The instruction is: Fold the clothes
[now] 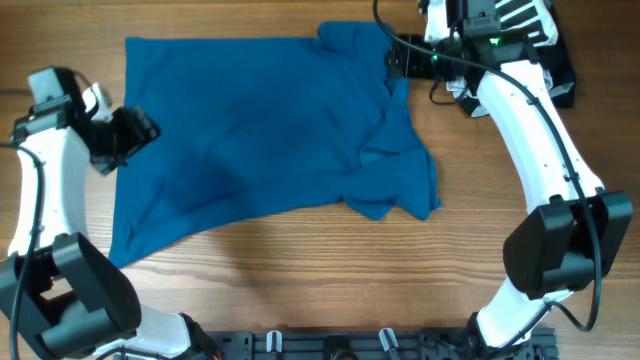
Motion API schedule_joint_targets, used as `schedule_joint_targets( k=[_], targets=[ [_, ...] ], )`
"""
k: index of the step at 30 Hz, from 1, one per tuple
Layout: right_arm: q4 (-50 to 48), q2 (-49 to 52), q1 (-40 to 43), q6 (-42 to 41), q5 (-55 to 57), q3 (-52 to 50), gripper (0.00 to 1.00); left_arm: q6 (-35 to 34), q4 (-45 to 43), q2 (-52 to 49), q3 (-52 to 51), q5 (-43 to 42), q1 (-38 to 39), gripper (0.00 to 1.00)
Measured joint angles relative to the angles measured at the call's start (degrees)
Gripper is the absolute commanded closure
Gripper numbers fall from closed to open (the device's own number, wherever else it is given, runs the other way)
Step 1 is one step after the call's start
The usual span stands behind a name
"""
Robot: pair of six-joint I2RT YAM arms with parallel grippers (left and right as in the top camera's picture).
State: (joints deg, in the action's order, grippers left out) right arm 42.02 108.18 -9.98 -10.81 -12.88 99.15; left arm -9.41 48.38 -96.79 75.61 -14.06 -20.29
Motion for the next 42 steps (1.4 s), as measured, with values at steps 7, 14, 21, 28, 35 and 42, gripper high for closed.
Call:
schedule_joint_targets(
  k=[7,14,21,28,35,42],
  targets=[
    [-13.6,3.0,-2.0,6.5,2.7,0.1,0.14,2.1,-15.6,0.0,6.6,3.6,6.8,0.14],
    [14.2,5.5,-2.6,5.8,-0.6,-0.3,0.22,2.3,-9.1,0.0,6.6,4.4,6.7,0.14],
    [14.0,5.5,-11.8,3.6,1.7,-8.2,0.11,2.3,-6.3,0.0,6.6,4.8,6.7,0.12],
    [6.3,5.6,-15.1,-7.9,11.1,-15.5,0.27,2.5,-4.2,0.0,6.6,5.9,6.7,0.13],
    [1.5,5.7,-15.1,-13.0,13.0,-17.8,0.38,2.7,-3.5,0.0,6.6,6.1,6.7,0.13],
    [-2.9,5.9,-15.1,-14.4,14.7,-18.4,0.59,2.7,-1.5,0.0,6.6,6.6,6.7,0.13]
  ],
)
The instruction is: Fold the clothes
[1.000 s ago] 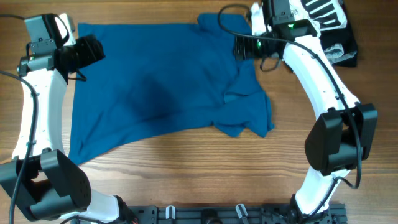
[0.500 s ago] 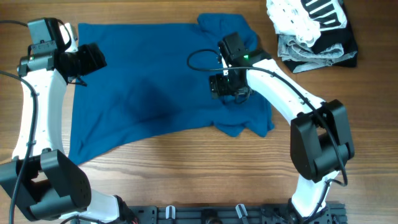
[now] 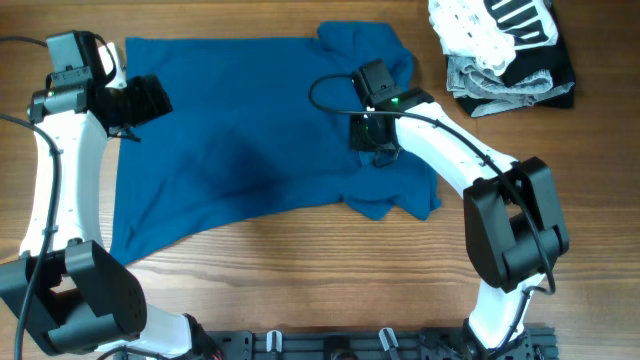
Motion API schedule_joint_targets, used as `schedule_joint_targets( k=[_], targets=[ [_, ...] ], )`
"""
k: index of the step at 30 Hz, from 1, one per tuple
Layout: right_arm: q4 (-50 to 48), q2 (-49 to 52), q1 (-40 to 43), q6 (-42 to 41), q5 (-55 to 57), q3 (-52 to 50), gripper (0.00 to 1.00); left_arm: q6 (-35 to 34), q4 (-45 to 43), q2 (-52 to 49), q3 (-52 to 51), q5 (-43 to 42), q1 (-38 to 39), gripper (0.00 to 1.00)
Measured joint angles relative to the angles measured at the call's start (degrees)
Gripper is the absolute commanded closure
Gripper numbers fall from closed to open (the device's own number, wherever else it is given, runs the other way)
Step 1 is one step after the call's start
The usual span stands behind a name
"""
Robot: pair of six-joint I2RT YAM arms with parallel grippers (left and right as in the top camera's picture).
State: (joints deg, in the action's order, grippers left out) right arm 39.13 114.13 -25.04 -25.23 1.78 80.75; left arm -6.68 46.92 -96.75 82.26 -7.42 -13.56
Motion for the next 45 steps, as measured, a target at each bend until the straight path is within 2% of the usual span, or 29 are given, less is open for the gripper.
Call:
schedule_joint_targets(
  k=[4,6,7,11,12,13,14,15,20,22,25,26,27,32,37,40,45],
  targets=[
    [-1.4,0.0,0.0,-0.1,0.5,0.0,0.85,0.0,0.7,0.0,0.0,0.1,0.0,0.13],
    [-2.1,0.0,0.0,-0.2,1.1,0.0,0.95,0.0,0.7,0.0,0.0,0.1,0.0,0.13],
    [-2.3,0.0,0.0,-0.4,1.4,0.0,0.96,0.0,0.8,0.0,0.0,0.1,0.0,0.13],
    [-2.9,0.0,0.7,-0.3,1.9,0.0,0.95,0.0,0.9,0.0,0.0,0.1,0.0,0.13],
    [-2.8,0.0,1.2,-0.2,1.9,0.0,0.76,0.0,0.9,0.0,0.0,0.1,0.0,0.13],
    [-2.3,0.0,1.9,-0.3,1.9,0.0,0.49,0.0,0.9,0.0,0.0,0.1,0.0,0.13],
    [-1.5,0.0,2.5,-0.2,1.9,0.0,0.42,0.0,0.9,0.0,0.0,0.1,0.0,0.13],
    [-0.9,0.0,2.9,-0.3,1.8,0.0,0.39,0.0,0.9,0.0,0.0,0.1,0.0,0.13],
    [-0.9,1.4,2.5,-0.2,-0.3,0.0,0.40,0.0,0.9,0.0,0.0,0.2,0.0,0.13],
    [-0.8,3.1,2.3,-0.1,-0.5,0.0,0.56,0.0,0.9,0.0,0.0,0.3,0.0,0.13],
    [0.3,3.4,2.3,-0.3,-0.4,0.0,0.89,0.0,0.9,0.0,0.0,0.3,0.0,0.13],
    [0.4,3.4,2.4,-0.1,-0.2,0.0,0.94,0.0,0.9,0.0,0.0,0.3,0.0,0.13],
    [0.9,3.4,3.0,-0.1,0.0,0.0,0.96,0.0,0.9,0.0,0.0,0.3,0.0,0.13],
    [2.4,3.3,7.8,4.0,0.3,3.2,0.94,0.0,0.9,0.0,0.0,0.3,0.0,0.14],
    [-2.1,2.5,16.7,10.8,1.8,5.8,0.94,0.0,1.1,0.0,0.0,0.3,0.0,0.14],
    [-3.6,2.5,21.6,13.6,2.1,5.8,0.86,0.0,1.5,0.0,0.0,0.6,0.0,0.13],
    [-0.4,2.4,23.5,17.5,0.1,6.0,0.62,0.0,2.8,0.0,0.0,1.4,0.0,0.07]
  ],
)
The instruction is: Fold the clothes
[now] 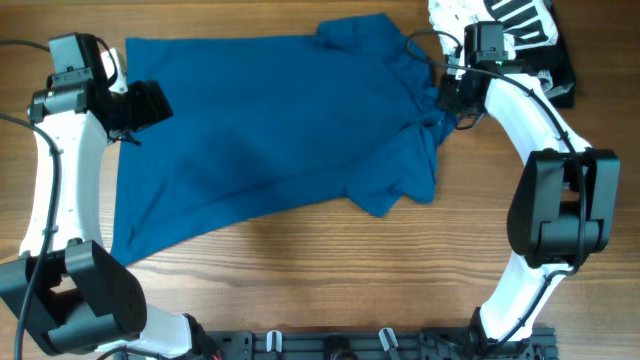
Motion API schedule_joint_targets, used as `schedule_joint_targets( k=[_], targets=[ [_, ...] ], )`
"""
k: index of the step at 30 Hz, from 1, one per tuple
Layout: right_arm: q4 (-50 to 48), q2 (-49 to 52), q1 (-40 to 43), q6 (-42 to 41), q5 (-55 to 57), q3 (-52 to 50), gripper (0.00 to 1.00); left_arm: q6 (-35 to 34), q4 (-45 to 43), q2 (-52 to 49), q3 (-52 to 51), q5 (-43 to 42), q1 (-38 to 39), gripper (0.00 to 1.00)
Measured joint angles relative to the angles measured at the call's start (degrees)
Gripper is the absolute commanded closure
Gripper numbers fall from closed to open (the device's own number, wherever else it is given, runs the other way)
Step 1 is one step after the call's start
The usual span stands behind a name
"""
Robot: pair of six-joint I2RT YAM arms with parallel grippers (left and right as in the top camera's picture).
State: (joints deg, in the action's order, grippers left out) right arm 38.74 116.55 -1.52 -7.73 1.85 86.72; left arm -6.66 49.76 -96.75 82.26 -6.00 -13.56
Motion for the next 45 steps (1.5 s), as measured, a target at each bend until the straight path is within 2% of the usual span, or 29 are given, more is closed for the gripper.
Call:
schedule_joint_targets(
  k=[2,4,6,10,14,16,19,21,22,25,31,32,33,34,36,41,45],
  targets=[
    [3.8,-1.7,0.0,1.7,-4.6,0.1,0.42,0.0,1.4,0.0,0.0,0.4,0.0,0.06],
    [7.0,-4.9,0.0,2.3,-8.3,0.4,0.31,0.0,4.0,0.0,0.0,0.6,0.0,0.05],
    [12.8,-13.8,0.0,3.0,-11.9,1.2,0.27,-0.3,10.7,0.0,0.2,0.6,0.0,0.04],
    [25.2,-23.7,0.0,2.8,-13.8,2.4,0.28,-5.3,23.5,0.6,0.2,-1.7,-3.8,0.00],
    [27.5,-26.0,-2.3,-1.4,-13.0,-1.2,0.28,-8.9,27.6,7.7,-0.7,-2.3,-9.1,0.00],
    [25.7,-28.2,-5.0,-4.5,-11.9,-6.8,0.28,-10.6,27.3,14.9,-2.3,-2.3,-11.1,0.00],
    [18.4,-28.8,-8.7,-7.7,-11.2,-18.2,0.28,-14.8,24.4,28.2,-11.7,-2.2,-11.7,0.00],
    [12.8,-28.8,-9.4,-8.9,-10.5,-23.6,0.28,-16.6,23.4,31.0,-16.5,-1.5,-11.7,0.00],
    [10.4,-28.8,-9.4,-9.4,-9.3,-26.4,0.30,-18.4,20.8,32.6,-22.4,-0.2,-11.7,0.00],
    [3.7,-28.4,-9.4,-12.6,-6.9,-31.8,0.31,-19.8,13.8,32.0,-28.7,1.7,-11.7,0.00],
    [-0.4,-23.1,-9.4,-14.8,-6.6,-33.6,0.49,-20.6,10.1,20.3,-32.4,4.4,-11.7,0.00],
    [-0.7,-21.8,-9.4,-15.2,-6.5,-33.6,0.58,-20.7,9.5,18.7,-32.4,4.7,-12.1,0.00],
    [-0.8,-20.7,-9.4,-15.3,-6.5,-33.6,0.73,-20.7,9.2,17.9,-32.5,4.9,-12.6,0.00],
    [-0.7,-19.3,-9.4,-15.7,-6.5,-33.6,0.79,-20.7,9.0,17.2,-32.7,5.1,-13.6,0.00],
    [-0.3,-18.7,-9.4,-15.9,-6.6,-33.6,0.86,-20.7,9.2,17.1,-33.0,5.3,-15.6,0.00],
    [-0.3,-18.7,-9.4,-16.3,-8.0,-33.6,0.96,-20.7,6.0,17.1,-35.6,6.3,-17.6,0.00],
    [-0.5,-18.7,-9.4,-15.4,-10.4,-33.6,0.95,-20.7,1.5,17.1,-36.8,8.6,-18.7,0.00]
  ],
)
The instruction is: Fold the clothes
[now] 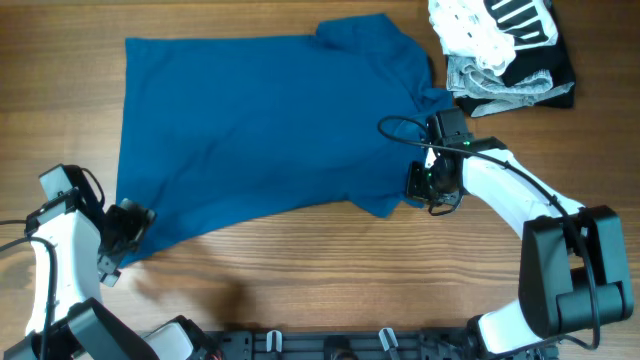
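A blue short-sleeved shirt [270, 120] lies spread flat on the wooden table [300, 280], collar toward the upper right. My left gripper [122, 232] sits at the shirt's lower left corner, right at the cloth's edge. My right gripper [420, 184] rests at the lower right sleeve, on or just beside its hem. From overhead the fingers of both are hidden by the gripper bodies, so it is unclear whether either holds cloth.
A pile of other clothes [505, 50], white, grey and black, lies at the table's top right corner, close to the shirt's collar. Bare wood runs along the front edge below the shirt.
My left gripper has gone from the shirt's upper left corner to its lower left corner. My right gripper has gone from the shirt's right edge near the pile down to the lower right sleeve.
At first my right gripper was by the collar and my left beside the shirt's left edge. Then the right was over the bunched right side, the left at the upper left corner. Later the right side lay pulled outward. Now both grippers sit at the lower corners.
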Motion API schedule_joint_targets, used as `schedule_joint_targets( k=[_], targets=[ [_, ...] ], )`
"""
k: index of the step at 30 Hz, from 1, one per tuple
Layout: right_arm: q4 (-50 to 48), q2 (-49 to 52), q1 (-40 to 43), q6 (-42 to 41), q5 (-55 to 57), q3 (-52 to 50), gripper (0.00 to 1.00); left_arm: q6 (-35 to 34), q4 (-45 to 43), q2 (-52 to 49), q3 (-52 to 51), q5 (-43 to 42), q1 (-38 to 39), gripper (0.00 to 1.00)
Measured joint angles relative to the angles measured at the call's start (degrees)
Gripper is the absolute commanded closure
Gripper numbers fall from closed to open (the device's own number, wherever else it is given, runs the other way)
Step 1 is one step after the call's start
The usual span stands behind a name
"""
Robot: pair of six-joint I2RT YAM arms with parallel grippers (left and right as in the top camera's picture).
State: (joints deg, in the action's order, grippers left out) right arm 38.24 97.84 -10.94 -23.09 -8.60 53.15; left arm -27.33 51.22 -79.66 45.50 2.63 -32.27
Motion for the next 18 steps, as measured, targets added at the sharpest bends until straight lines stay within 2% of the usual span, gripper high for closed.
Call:
schedule_joint_targets(
  k=[1,4,6,12,13,15,18],
  targets=[
    [-0.2,0.0,0.0,0.0,-0.2,0.0,0.95,0.0,-0.7,-0.1,0.0,0.4,-0.8,0.01],
    [-0.6,0.0,0.0,0.5,-0.4,0.0,0.96,0.0,-3.4,-1.4,0.0,0.9,-3.4,0.18],
    [-1.1,0.0,0.0,0.9,-0.4,0.0,0.96,-0.4,-7.1,-3.5,-0.1,1.0,-4.2,0.23],
    [-1.3,0.0,0.0,1.3,-0.5,0.0,0.96,-0.4,-7.1,-10.1,-0.1,1.0,-4.3,0.42],
    [-1.3,0.0,0.0,1.3,-0.6,0.0,0.96,-0.4,-6.9,-10.9,-0.1,1.0,-4.3,0.66],
    [-1.4,0.0,0.0,1.3,-0.7,0.0,0.96,-0.5,-7.3,-11.9,-0.3,0.9,-4.3,0.96],
    [-2.1,0.0,0.0,1.5,-2.0,0.0,0.96,-0.4,-8.9,-11.8,-0.8,-0.2,-4.2,0.96]
  ],
)
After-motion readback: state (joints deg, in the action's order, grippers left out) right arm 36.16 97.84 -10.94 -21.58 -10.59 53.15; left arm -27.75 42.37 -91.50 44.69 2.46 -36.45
